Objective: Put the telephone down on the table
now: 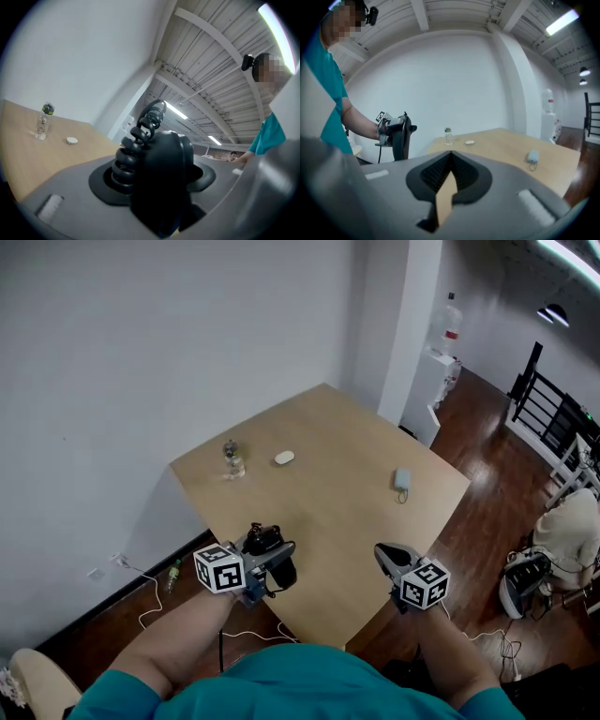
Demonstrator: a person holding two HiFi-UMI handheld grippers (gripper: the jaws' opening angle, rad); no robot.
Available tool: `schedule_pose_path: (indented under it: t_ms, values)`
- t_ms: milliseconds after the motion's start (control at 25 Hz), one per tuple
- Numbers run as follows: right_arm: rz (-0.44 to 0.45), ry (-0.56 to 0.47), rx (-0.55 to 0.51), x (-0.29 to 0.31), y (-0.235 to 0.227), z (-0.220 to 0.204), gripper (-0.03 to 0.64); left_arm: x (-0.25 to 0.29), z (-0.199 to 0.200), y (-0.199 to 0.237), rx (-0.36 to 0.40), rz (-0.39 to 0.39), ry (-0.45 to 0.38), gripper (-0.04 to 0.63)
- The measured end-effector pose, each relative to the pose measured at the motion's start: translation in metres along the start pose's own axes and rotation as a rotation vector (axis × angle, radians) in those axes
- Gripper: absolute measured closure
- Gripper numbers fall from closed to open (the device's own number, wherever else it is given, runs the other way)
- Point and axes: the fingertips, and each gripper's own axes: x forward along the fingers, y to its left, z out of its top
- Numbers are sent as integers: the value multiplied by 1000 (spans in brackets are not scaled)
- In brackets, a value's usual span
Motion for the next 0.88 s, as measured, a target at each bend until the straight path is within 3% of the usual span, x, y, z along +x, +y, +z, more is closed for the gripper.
schedule_pose_path:
  t_ms: [160, 320, 720, 880]
  values:
    - [87, 23, -48, 30, -46, 7, 614, 39, 9, 24, -10, 92, -31, 285]
    - [100, 27, -39, 55, -82, 9, 614, 65, 11, 47, -22, 126, -5, 285]
    - [-8, 85, 5, 105, -135, -5, 614, 124, 18, 127, -115, 44, 42, 286]
    - [-15, 96, 30, 123, -150, -12, 614, 147, 19, 161, -144, 52, 37, 287]
